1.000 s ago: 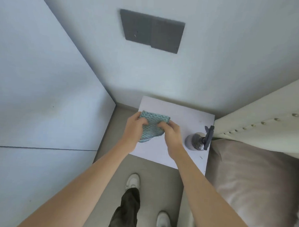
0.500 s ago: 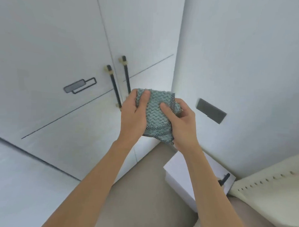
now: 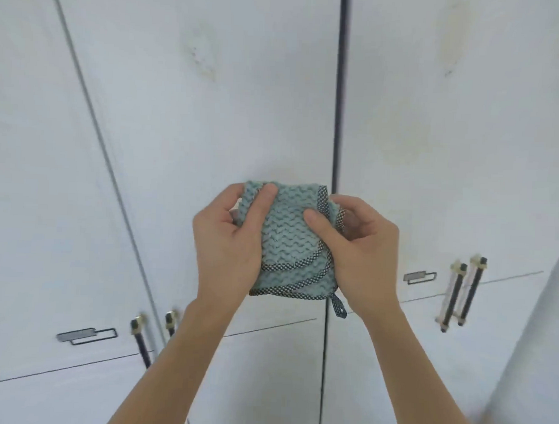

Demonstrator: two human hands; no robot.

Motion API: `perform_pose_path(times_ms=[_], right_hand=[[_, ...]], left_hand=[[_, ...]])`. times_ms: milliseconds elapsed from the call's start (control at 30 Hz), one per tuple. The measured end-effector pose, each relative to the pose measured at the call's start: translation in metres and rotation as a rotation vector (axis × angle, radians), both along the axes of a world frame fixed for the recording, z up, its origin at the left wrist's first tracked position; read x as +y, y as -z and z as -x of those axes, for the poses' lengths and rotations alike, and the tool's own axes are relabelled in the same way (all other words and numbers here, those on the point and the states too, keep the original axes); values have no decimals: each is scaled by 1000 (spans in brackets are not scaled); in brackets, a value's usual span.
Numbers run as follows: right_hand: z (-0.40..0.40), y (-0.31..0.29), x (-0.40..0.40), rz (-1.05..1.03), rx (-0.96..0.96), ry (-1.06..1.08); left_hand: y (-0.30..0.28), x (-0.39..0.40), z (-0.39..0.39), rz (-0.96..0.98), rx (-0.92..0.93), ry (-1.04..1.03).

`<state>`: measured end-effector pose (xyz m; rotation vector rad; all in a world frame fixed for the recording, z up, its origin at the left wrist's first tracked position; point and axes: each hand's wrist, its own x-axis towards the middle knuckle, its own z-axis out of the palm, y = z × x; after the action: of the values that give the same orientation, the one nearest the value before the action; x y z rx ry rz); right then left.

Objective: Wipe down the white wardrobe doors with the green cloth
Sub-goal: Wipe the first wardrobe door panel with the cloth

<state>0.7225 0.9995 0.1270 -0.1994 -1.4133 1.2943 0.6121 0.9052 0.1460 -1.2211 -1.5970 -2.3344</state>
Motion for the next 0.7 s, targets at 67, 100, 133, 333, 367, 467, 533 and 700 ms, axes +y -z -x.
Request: perform_pose_path(times_ms=[67, 100, 133, 333, 367, 467, 533, 700], right_hand=[[52, -19, -47, -70, 19, -51], [75, -28, -70, -108, 13, -78], [97, -37, -93, -140, 10, -106], [200, -86, -210, -103, 138, -253], [213, -90, -227, -90, 154, -269], [257, -94, -271, -193, 89, -197], [282, -95, -299, -303, 37, -63], [311, -100, -353, -226, 19, -484]], left_hand=[[-23, -52, 41, -16, -5, -21], [-33, -78, 60, -14, -1, -32], [-42, -105, 80, -12, 0, -40], [-92, -246, 163, 39, -65, -31], [-99, -264, 171, 31, -58, -54], [-117, -309, 191, -10, -64, -113], [-125, -334, 203, -26, -101, -161], [-132, -367, 226, 94, -118, -246]])
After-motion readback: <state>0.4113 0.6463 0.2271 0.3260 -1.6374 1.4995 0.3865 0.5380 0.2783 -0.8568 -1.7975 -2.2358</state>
